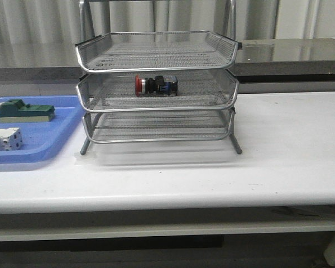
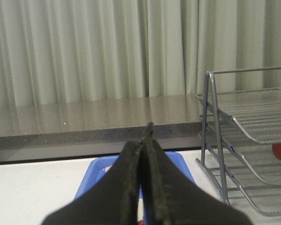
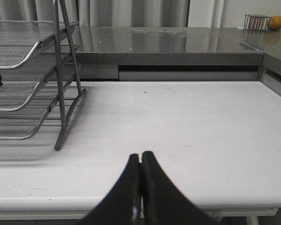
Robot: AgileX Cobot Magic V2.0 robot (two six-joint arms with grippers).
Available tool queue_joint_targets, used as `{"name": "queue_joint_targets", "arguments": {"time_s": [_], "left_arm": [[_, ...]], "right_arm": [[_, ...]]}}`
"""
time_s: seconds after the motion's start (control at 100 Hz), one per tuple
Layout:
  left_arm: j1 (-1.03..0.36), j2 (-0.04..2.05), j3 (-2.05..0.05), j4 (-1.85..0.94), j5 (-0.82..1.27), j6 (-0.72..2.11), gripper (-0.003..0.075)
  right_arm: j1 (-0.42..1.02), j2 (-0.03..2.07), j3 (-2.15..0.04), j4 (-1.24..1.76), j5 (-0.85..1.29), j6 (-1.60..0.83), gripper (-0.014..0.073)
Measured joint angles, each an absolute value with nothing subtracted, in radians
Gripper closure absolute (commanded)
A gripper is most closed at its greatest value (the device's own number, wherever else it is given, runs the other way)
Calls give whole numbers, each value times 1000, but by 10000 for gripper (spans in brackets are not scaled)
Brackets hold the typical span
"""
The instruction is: Place button on rack with both arms
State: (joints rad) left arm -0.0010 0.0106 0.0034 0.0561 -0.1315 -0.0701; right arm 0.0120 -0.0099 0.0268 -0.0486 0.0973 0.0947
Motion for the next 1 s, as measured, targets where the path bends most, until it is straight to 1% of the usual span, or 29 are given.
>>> {"name": "queue_joint_targets", "arguments": {"time_s": [0.19,0.43,1.0], "left_arm": [[-1,-4,3,57,-110,-70,741],[-1,-4,3,57,-24,-106,741],[-1,-4,3,57,-18,-113,741]], "right_arm": [[12,-10,27,-49,96,95,659],[12,-10,27,-49,96,95,659],[12,-10,27,-49,96,95,659]]}}
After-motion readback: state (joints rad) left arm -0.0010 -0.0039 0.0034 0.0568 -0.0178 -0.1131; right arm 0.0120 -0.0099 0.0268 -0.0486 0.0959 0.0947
